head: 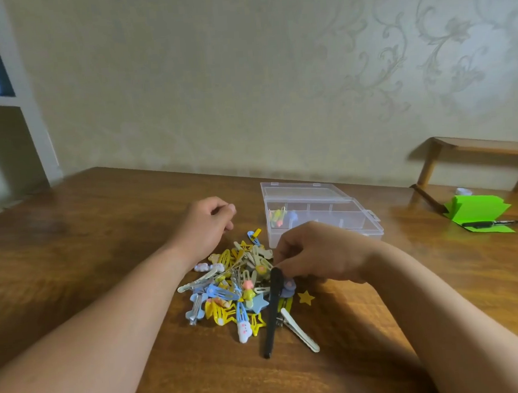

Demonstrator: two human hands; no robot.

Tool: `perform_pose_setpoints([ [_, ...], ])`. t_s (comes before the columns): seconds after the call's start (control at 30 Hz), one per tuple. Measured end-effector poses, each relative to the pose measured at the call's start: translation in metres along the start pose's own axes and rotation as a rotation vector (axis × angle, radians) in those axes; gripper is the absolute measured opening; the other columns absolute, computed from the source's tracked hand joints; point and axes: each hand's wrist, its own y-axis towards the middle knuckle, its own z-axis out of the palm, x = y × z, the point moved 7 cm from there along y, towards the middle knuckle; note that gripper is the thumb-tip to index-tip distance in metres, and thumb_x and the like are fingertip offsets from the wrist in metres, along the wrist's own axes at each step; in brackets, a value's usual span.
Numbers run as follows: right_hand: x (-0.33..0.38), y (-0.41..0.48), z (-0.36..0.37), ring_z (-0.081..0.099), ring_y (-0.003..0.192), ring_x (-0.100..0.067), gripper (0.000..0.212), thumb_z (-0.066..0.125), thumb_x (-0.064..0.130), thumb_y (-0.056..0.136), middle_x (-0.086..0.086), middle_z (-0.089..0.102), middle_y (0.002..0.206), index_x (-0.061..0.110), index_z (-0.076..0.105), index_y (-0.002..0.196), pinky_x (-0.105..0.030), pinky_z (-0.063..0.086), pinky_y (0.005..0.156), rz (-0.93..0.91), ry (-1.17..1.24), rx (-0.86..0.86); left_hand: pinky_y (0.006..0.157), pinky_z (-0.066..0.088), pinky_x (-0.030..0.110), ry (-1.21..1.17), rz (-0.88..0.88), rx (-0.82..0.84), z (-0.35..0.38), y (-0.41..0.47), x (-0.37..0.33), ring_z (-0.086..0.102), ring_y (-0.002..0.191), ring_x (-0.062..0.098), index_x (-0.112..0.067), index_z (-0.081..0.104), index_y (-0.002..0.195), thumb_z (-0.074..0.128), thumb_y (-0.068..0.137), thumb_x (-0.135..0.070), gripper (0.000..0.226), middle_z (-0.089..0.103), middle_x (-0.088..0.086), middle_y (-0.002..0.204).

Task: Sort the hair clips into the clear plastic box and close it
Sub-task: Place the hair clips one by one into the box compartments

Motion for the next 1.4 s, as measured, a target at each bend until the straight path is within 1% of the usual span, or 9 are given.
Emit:
perform_pose_setpoints([
  [0.17, -0.007, -0.008, -0.024, 0.054, 0.065, -0.01, 0.011, 0.073, 0.02, 0.094, -0.008, 0.073, 0.083, 0.009, 0.075, 0.097, -0.024, 0.042, 0.055, -0.004, 0.137, -0.084, 0.099, 0.057, 0.044, -0.003, 0.004, 0.009, 0.001, 0.002, 0.001, 0.071, 0.099, 0.02, -0.024, 0.076, 0.102, 0.056, 0.109, -0.037, 0.025, 0.077, -0.004, 0.095],
  [0.3, -0.017, -0.011, -0.069, 0.067, 0.074, -0.017, 0.013, 0.072, 0.015, 0.099, -0.009, 0.079, 0.087, 0.003, 0.074, 0.105, -0.029, 0.056, 0.065, -0.034, 0.413, -0.365, 0.089, 0.053, 0.037, 0.014, 0.002, 0.013, 0.003, 0.005, 0.001, 0.07, 0.098, 0.021, -0.021, 0.075, 0.098, 0.055, 0.11, -0.039, 0.029, 0.076, -0.001, 0.095],
  [0.43, -0.038, 0.019, -0.115, 0.07, 0.074, -0.017, 0.012, 0.079, 0.013, 0.094, -0.009, 0.081, 0.08, 0.004, 0.075, 0.1, -0.028, 0.059, 0.062, 0.091, 0.372, -0.621, 0.091, 0.055, 0.041, 0.006, 0.0, 0.021, 0.004, 0.006, 0.001, 0.071, 0.097, 0.023, -0.02, 0.075, 0.099, 0.055, 0.11, -0.038, 0.029, 0.077, -0.002, 0.094],
  [0.63, -0.058, 0.07, -0.112, 0.066, 0.074, -0.019, 0.01, 0.083, 0.017, 0.087, -0.01, 0.08, 0.085, 0.008, 0.079, 0.089, -0.023, 0.05, 0.054, 0.256, -0.027, -0.455, 0.094, 0.056, 0.044, 0.011, -0.002, 0.021, 0.003, 0.006, 0.002, 0.072, 0.095, 0.021, -0.021, 0.075, 0.1, 0.054, 0.11, -0.038, 0.028, 0.077, -0.005, 0.091],
  [0.8, -0.073, 0.086, -0.109, 0.077, 0.087, -0.029, 0.014, 0.085, 0.021, 0.085, -0.013, 0.081, 0.089, 0.009, 0.082, 0.09, -0.042, 0.065, 0.087, 0.328, -0.081, -0.403, 0.09, 0.056, 0.042, 0.041, 0.003, 0.02, 0.003, 0.007, 0.002, 0.071, 0.092, 0.019, -0.023, 0.074, 0.1, 0.053, 0.11, -0.04, 0.029, 0.076, -0.006, 0.09],
  [0.93, -0.07, 0.092, -0.103, 0.068, 0.075, -0.02, 0.023, 0.081, 0.019, 0.091, -0.017, 0.079, 0.103, 0.002, 0.08, 0.106, -0.026, 0.054, 0.06, 0.353, -0.137, -0.385, 0.088, 0.056, 0.039, 0.047, 0.0, 0.024, 0.004, 0.007, 0.002, 0.071, 0.092, 0.018, -0.025, 0.074, 0.1, 0.053, 0.11, -0.041, 0.029, 0.076, -0.007, 0.091],
  [1.1, -0.075, 0.098, -0.094, 0.075, 0.093, -0.031, 0.035, 0.08, 0.033, 0.091, -0.014, 0.077, 0.107, 0.004, 0.078, 0.11, -0.041, 0.064, 0.085, 0.43, -0.199, -0.369, 0.089, 0.057, 0.041, 0.054, 0.007, 0.023, 0.003, 0.007, 0.001, 0.072, 0.091, 0.018, -0.023, 0.074, 0.1, 0.053, 0.11, -0.041, 0.03, 0.077, -0.006, 0.09],
  [1.27, -0.074, 0.083, -0.104, 0.071, 0.074, -0.027, 0.02, 0.08, 0.027, 0.089, -0.013, 0.081, 0.089, 0.008, 0.082, 0.091, -0.047, 0.065, 0.079, 0.34, -0.049, -0.539, 0.088, 0.056, 0.04, 0.052, 0.007, 0.025, 0.003, 0.006, 0.0, 0.071, 0.092, 0.02, -0.023, 0.074, 0.1, 0.052, 0.11, -0.041, 0.031, 0.076, -0.007, 0.091],
  [1.4, -0.046, 0.046, -0.114, 0.064, 0.063, -0.02, 0.013, 0.068, 0.027, 0.096, 0.002, 0.077, 0.082, 0.02, 0.079, 0.095, -0.037, 0.058, 0.063, 0.186, -0.041, -0.728, 0.088, 0.054, 0.038, 0.048, 0.002, 0.022, 0.003, 0.005, 0.0, 0.071, 0.095, 0.019, -0.022, 0.074, 0.1, 0.052, 0.111, -0.04, 0.031, 0.076, -0.006, 0.092],
])
